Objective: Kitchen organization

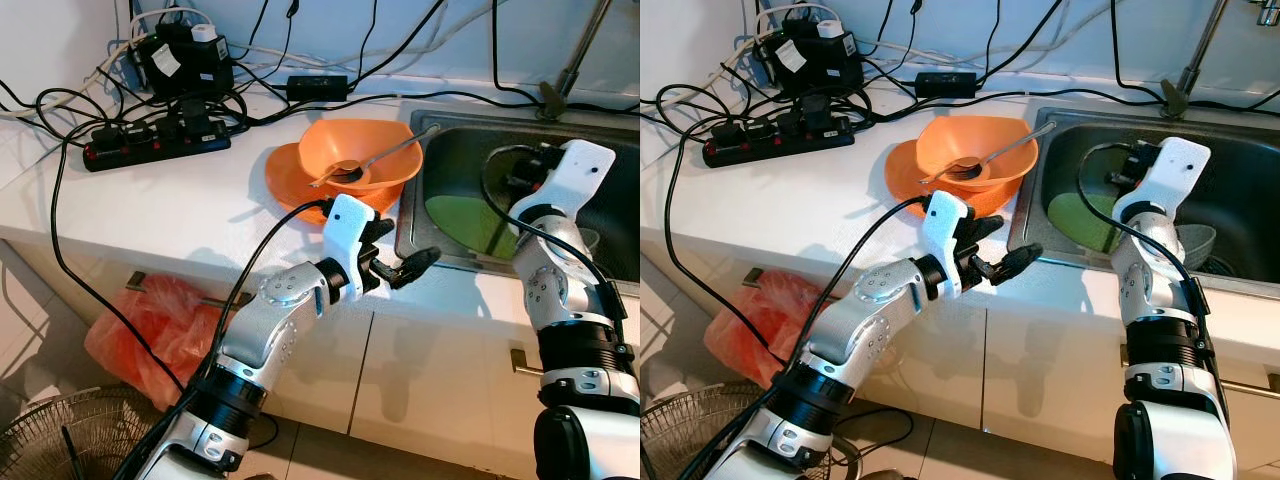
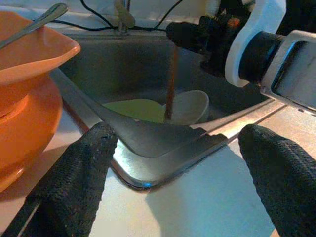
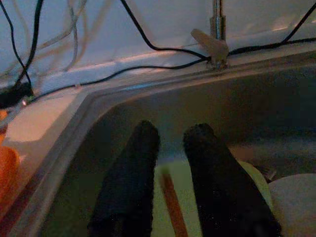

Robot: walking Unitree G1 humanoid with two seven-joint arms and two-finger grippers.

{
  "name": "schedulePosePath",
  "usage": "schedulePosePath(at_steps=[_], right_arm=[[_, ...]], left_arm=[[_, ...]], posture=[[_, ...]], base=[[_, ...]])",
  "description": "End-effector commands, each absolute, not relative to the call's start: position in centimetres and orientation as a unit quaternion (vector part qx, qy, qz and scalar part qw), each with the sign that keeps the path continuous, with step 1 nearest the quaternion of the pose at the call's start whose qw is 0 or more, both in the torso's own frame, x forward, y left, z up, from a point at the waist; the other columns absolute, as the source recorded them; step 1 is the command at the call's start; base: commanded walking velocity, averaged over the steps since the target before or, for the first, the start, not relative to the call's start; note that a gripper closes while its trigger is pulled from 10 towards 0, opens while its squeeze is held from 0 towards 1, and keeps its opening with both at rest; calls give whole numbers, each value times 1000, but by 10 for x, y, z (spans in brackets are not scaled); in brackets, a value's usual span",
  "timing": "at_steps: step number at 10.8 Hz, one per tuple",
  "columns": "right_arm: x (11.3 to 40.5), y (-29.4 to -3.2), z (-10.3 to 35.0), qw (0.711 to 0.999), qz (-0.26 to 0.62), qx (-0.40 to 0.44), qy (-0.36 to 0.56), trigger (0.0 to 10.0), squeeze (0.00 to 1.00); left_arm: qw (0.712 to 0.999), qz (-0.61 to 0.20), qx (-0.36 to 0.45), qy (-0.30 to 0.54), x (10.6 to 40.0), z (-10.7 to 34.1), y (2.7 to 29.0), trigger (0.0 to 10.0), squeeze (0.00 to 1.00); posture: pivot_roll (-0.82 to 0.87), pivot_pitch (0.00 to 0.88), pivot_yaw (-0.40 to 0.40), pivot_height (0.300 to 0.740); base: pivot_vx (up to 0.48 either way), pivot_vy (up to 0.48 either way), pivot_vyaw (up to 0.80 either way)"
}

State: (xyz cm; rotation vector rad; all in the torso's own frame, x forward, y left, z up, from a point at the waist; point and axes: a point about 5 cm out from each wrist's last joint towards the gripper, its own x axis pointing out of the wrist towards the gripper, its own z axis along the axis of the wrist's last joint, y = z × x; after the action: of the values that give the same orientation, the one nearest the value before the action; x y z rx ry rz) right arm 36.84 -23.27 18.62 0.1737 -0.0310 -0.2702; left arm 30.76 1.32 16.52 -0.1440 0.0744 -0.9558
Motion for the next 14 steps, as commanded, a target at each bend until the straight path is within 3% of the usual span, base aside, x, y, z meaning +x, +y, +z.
schedulePosePath(at_steps=[1,5,8,10,11,13,14], right_arm=[[369,-230,180,989,-127,78,7,10000,1000],[369,-229,180,989,-126,73,13,10000,1000],[365,-219,212,990,-105,29,-84,10000,984],[363,-208,220,990,-84,26,-106,10000,184],[361,-203,220,991,-71,23,-113,10000,0],[359,-199,220,991,-60,25,-113,10000,0],[357,-193,227,990,-42,10,-131,10000,0]], left_arm=[[883,-464,-63,31,306,168,13,10000,0],[886,-459,-69,26,307,171,14,10000,0],[895,-430,-108,-43,310,197,22,10000,0],[898,-423,-107,-59,310,202,25,10000,0],[901,-416,-106,-63,310,203,27,10000,0],[919,-372,-107,-75,316,209,36,10000,0],[935,-312,-118,-118,322,223,53,10000,0]], posture=[[16,23,39,740],[13,26,35,740],[9,28,32,740],[8,28,32,740],[8,29,32,740],[9,29,32,740],[7,30,31,740]], base=[[0,0,0],[0,0,0],[0,0,-154],[0,0,-800],[0,0,0],[0,0,0],[0,0,0]])
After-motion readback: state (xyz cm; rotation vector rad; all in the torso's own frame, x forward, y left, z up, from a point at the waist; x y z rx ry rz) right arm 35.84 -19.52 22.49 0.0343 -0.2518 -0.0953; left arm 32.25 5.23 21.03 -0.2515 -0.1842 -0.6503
